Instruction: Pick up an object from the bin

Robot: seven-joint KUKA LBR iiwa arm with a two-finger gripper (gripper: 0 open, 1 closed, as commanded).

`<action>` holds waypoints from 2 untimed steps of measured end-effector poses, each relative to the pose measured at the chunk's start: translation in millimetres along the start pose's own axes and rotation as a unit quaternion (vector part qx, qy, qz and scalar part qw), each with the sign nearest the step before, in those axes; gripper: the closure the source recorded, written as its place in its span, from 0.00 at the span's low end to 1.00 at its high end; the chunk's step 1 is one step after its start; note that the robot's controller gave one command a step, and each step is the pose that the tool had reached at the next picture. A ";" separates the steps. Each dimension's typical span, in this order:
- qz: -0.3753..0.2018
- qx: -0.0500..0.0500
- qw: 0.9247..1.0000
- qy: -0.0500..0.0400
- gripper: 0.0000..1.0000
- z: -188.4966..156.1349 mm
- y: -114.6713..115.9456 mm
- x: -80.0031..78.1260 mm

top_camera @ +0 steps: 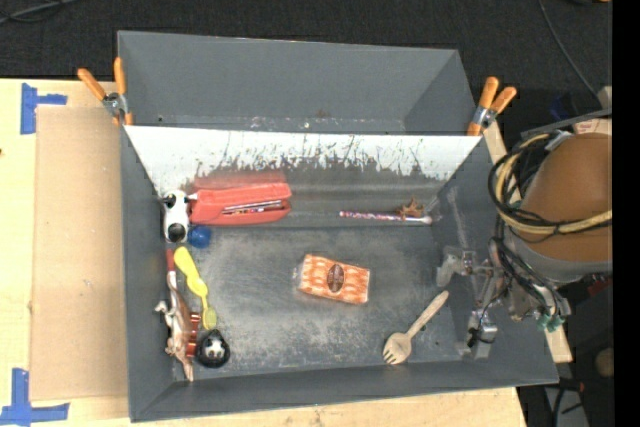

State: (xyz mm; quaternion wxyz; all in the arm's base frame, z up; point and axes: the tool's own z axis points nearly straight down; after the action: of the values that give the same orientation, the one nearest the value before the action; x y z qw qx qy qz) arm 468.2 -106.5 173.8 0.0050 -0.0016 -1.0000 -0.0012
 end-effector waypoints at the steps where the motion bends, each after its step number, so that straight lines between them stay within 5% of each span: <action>1: -0.002 0.001 1.000 -0.004 0.00 -4.2 0.4 -1.8; 2: 0.001 0.001 1.000 -0.005 0.00 57.4 48.6 -13.8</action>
Offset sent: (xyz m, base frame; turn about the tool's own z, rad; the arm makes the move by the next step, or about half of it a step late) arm 0.0136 0.0561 -0.0669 -0.0013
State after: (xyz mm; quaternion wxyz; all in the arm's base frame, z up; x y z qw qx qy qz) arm 481.6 -57.8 116.4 0.0004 -0.0027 -1.0000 -0.0007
